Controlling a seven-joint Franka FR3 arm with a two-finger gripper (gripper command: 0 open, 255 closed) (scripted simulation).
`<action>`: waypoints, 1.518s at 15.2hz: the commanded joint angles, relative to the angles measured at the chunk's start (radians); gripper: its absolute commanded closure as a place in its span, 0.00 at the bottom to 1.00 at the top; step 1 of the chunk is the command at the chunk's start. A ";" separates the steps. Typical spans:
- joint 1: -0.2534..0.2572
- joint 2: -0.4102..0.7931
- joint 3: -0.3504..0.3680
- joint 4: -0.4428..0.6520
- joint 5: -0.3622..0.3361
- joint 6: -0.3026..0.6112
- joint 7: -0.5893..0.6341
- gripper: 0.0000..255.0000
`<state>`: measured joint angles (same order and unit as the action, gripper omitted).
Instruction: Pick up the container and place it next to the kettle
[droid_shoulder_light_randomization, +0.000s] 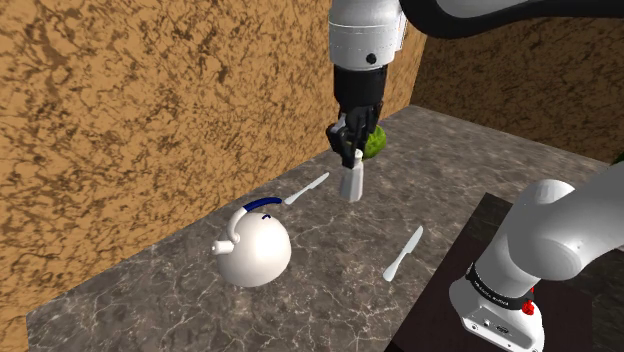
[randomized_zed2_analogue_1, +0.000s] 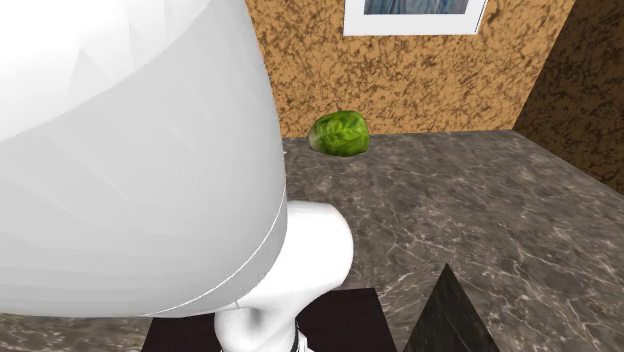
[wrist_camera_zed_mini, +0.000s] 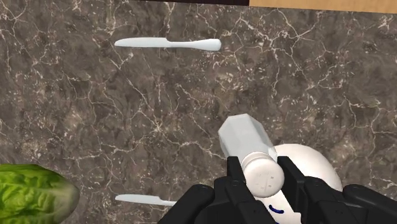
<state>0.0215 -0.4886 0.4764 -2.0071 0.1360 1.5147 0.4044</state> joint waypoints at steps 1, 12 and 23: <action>0.005 0.039 0.048 0.038 0.007 0.004 0.058 1.00; 0.016 0.083 0.119 -0.023 0.015 0.110 0.127 1.00; 0.024 0.081 0.140 -0.171 0.028 0.257 0.130 1.00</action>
<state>0.0448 -0.4072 0.6140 -2.1644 0.1626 1.7580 0.5339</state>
